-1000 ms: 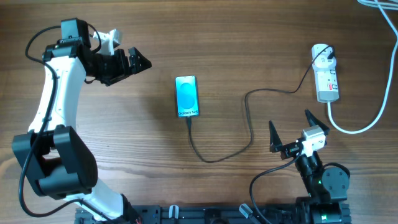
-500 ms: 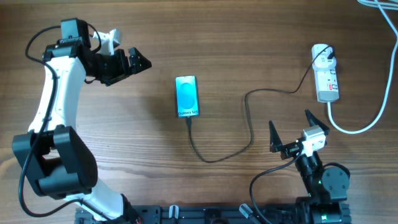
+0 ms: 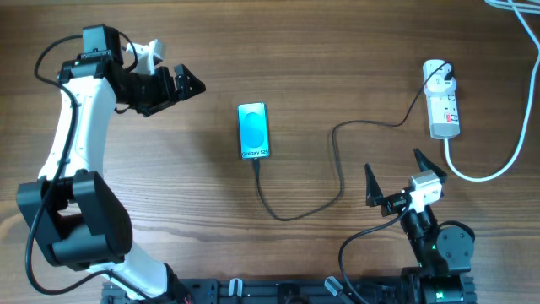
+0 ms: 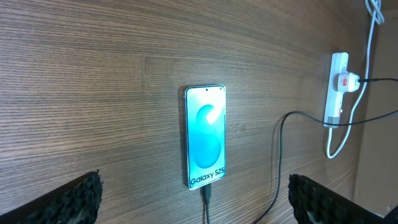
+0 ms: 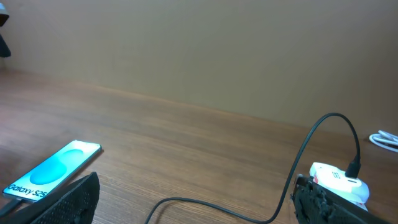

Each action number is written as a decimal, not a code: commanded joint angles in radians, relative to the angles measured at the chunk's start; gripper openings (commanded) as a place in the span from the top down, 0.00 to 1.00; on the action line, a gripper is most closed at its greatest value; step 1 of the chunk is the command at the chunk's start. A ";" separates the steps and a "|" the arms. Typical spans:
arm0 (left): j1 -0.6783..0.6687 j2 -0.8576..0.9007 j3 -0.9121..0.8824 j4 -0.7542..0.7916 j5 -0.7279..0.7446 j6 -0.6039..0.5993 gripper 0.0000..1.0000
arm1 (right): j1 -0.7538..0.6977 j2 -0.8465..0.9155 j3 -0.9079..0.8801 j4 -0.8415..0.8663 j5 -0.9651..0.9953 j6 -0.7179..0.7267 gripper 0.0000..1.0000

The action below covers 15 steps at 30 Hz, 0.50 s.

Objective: Plug charger to phone and switch on socket

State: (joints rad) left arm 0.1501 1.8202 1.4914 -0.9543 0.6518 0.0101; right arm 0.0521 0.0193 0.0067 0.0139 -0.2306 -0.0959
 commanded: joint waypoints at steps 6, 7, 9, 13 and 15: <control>0.003 -0.008 -0.001 0.000 0.000 0.005 0.00 | 0.006 -0.016 -0.002 0.001 0.016 -0.010 0.00; 0.003 -0.008 -0.001 0.000 0.000 0.005 0.00 | 0.006 -0.016 -0.002 0.001 0.016 -0.010 0.00; 0.003 -0.008 -0.001 0.000 0.001 0.005 0.00 | 0.006 -0.016 -0.002 0.001 0.016 -0.009 0.00; 0.003 -0.008 -0.001 0.000 0.000 0.005 0.00 | 0.006 -0.016 -0.002 0.001 0.016 -0.009 0.00; 0.003 -0.008 -0.001 0.000 0.000 0.005 0.00 | 0.006 -0.016 -0.002 0.001 0.016 -0.010 0.01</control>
State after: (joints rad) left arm 0.1501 1.8202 1.4914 -0.9543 0.6518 0.0101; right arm 0.0521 0.0193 0.0067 0.0139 -0.2310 -0.0959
